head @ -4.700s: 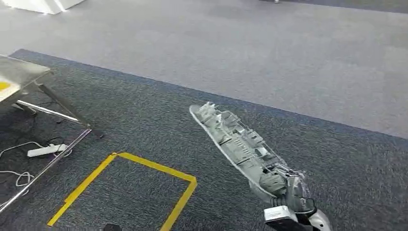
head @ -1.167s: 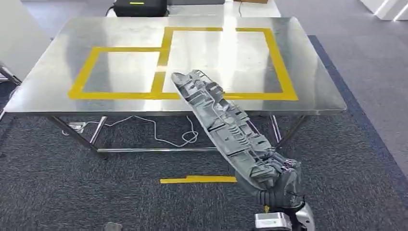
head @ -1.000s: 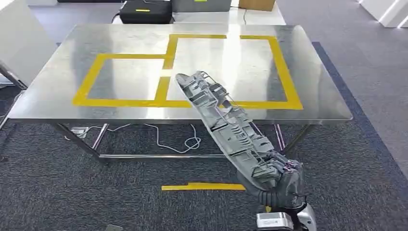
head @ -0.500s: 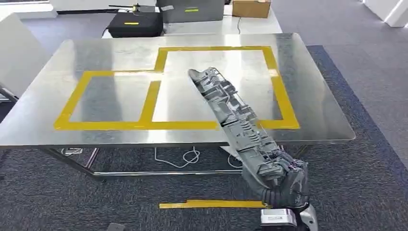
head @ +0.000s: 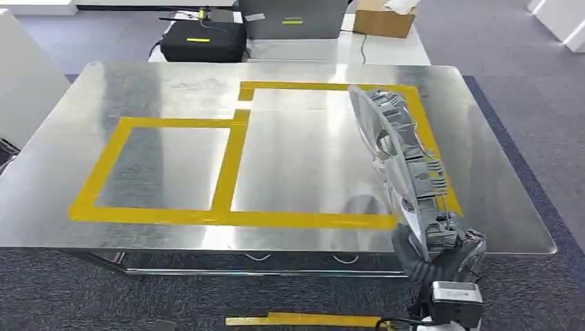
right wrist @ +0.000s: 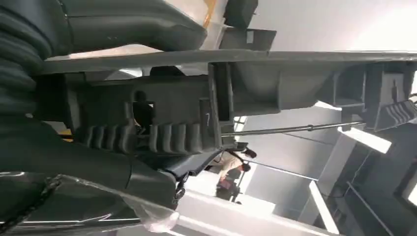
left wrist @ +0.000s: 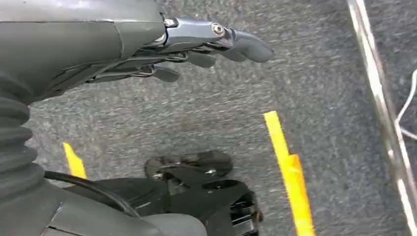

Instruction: Take the parts from the cabinet and place them on the table.

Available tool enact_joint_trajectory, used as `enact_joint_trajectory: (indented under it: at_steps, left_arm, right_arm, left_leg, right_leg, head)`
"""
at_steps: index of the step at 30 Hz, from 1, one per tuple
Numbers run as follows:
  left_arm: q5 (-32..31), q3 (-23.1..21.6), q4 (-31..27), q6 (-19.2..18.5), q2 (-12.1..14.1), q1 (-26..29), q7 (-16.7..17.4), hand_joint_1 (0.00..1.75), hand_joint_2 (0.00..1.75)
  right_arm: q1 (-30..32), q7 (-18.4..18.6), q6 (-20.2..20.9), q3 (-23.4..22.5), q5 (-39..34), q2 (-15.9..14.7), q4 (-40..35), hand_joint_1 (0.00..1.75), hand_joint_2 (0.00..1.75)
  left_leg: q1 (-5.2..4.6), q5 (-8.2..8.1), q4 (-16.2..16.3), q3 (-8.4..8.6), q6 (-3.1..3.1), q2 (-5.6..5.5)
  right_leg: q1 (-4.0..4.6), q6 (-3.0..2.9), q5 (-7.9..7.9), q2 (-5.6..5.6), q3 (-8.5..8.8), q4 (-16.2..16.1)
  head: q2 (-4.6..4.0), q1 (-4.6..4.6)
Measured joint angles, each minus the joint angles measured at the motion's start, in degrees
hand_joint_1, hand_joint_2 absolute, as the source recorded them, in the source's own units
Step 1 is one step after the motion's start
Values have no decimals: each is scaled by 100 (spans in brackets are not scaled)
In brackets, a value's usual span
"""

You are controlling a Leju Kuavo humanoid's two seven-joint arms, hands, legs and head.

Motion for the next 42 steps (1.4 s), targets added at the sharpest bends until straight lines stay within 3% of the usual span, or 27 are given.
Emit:
enact_joint_trajectory:
  at_steps: [1,2,3,5,7,8,9,10,12,13,14,15,17,18,19,20,21,22,25,30,33,39,42]
  left_arm:
    - [2,9,0,-2,-2,1,-2,0,175]
    - [4,15,0,-2,-4,3,-9,0,175]
    - [4,26,13,-4,-20,35,-13,0,175]
    - [2,52,13,-7,-22,7,-31,0,175]
    - [2,55,11,-9,-37,-18,-55,0,175]
    - [-2,57,9,-9,-28,-39,-59,0,175]
    - [-4,57,9,-7,-33,-45,-74,0,175]
    - [-7,59,9,-4,-35,-53,-77,0,175]
    - [-24,61,9,0,-33,-42,-81,0,175]
    - [-50,61,9,2,-33,-36,-83,0,175]
    - [-59,61,9,4,-33,-36,-85,0,175]
    - [-63,61,9,4,-33,-41,-85,0,175]
    - [-81,61,7,13,-26,-47,-90,0,175]
    - [-83,63,9,13,-24,-44,-90,0,175]
    - [-103,66,9,15,-24,-60,-94,0,175]
    - [-118,66,9,15,-26,-72,-96,0,175]
    - [-120,66,9,20,-31,-51,-105,0,175]
    - [-122,66,9,24,-39,-40,-109,0,175]
    - [-127,72,9,33,-44,-48,-109,0,175]
    - [-164,72,9,31,-44,-52,-131,0,175]
    - [-186,72,9,31,-42,-53,-173,0,175]
    - [-328,72,9,6,-33,-66,-179,0,175]
    - [-374,72,9,-2,-24,-80,-179,0,175]
  right_arm:
    - [12,-17,17,-26,-2,2,0,175,175]
    - [20,-35,24,-48,-2,2,0,175,175]
    - [52,-41,24,-72,-2,2,4,175,175]
    - [75,-57,35,-96,-2,28,-19,175,175]
    - [52,-59,33,-131,0,48,-59,175,175]
    - [57,-66,30,-140,9,63,-63,175,175]
    - [48,-79,22,-153,13,68,-68,175,175]
    - [39,-85,17,-162,22,83,-70,175,175]
    - [53,-111,-24,-186,101,92,-74,175,175]
    - [68,-129,-35,-192,164,92,-79,175,175]
    - [73,-129,-53,-197,239,92,-83,175,175]
    - [71,-127,-85,-199,355,92,-85,175,175]
    - [62,-118,-157,-205,581,92,-94,175,175]
    - [55,-116,-179,-212,623,94,-105,175,175]
    - [50,-116,-210,-221,651,96,-112,175,175]
    - [45,-109,-232,-227,673,100,-124,175,175]
    - [53,-103,-241,-232,680,103,-133,175,175]
    - [58,-94,-245,-234,682,103,-136,175,175]
    - [57,-85,-249,-234,682,103,-151,175,175]
    - [59,-79,-249,-249,673,103,-168,175,175]
    - [59,-54,-251,-256,741,103,-177,175,175]
    - [-87,621,-77,-205,2141,52,-116,175,175]
    - [-206,791,-63,-102,2577,-29,-15,175,175]
  left_leg:
    - [-14,-103,0,128,-3,-7]
    - [-25,-214,0,247,-7,-7]
    - [-37,-303,18,295,-18,-11]
    - [-29,-399,35,296,-103,-51]
    - [-27,-298,80,303,-165,-49]
    - [-32,-254,260,228,-196,-35]
    - [-37,-191,563,58,-255,16]
    - [-9,-276,899,-161,-294,41]
    - [51,-722,1525,-637,-357,57]
    - [75,-844,1629,-783,-378,58]
    - [93,-766,1567,-837,-391,60]
    - [103,-494,1334,-802,-401,63]
    - [107,262,418,-521,-383,69]
    - [100,375,168,-443,-364,68]
    - [66,184,10,-474,-336,82]
    - [62,281,62,-465,-294,79]
    - [72,340,27,-461,-287,72]
    - [72,355,17,-458,-316,72]
    - [47,348,21,-462,-295,65]
    - [39,343,24,-463,-253,66]
    - [35,344,26,-462,-250,66]
    - [39,348,26,-459,-248,68]
    - [48,356,24,-459,-248,68]
  right_leg:
    - [7,-42,282,2,-69,-302]
    - [18,-121,954,4,-133,-661]
    - [51,-200,1835,9,-219,-888]
    - [78,-223,1899,35,-123,-885]
    - [85,-276,1855,16,-49,-976]
    - [25,-283,1849,2,62,-1070]
    - [16,-312,1830,-8,153,-1138]
    - [9,-335,1813,-19,218,-1177]
    - [-4,-336,1727,-19,315,-1184]
    - [-6,-336,1687,-14,366,-1184]
    - [-8,-335,1653,-9,415,-1184]
    - [-8,-326,1618,-4,469,-1184]
    - [-14,-293,1554,-2,581,-1184]
    - [-14,-266,1533,-2,593,-1187]
    - [2,-230,1533,6,569,-1168]
    - [6,-188,1521,4,536,-1170]
    - [14,-182,1486,2,543,-1156]
    - [10,-299,1477,2,551,-1159]
    - [1,-291,1497,-3,566,-1195]
    - [-11,-152,1524,-1,591,-1254]
    - [-14,-132,1527,-1,591,-1256]
    - [-6,-122,1531,3,584,-1252]
    - [0,-122,1531,-3,584,-1250]
  head:
    - [0,-4]
    - [0,2]
    - [0,-11]
    - [0,-55]
    - [0,-50]
    - [0,-39]
    - [0,-76]
    - [0,-83]
    - [0,-83]
    - [0,-83]
    - [0,-81]
    - [0,-83]
    - [0,-81]
    - [0,-76]
    - [0,-85]
    - [0,-66]
    - [0,-72]
    - [0,-70]
    - [0,-66]
    - [0,-68]
    - [0,-70]
    - [0,-74]
    - [0,-72]
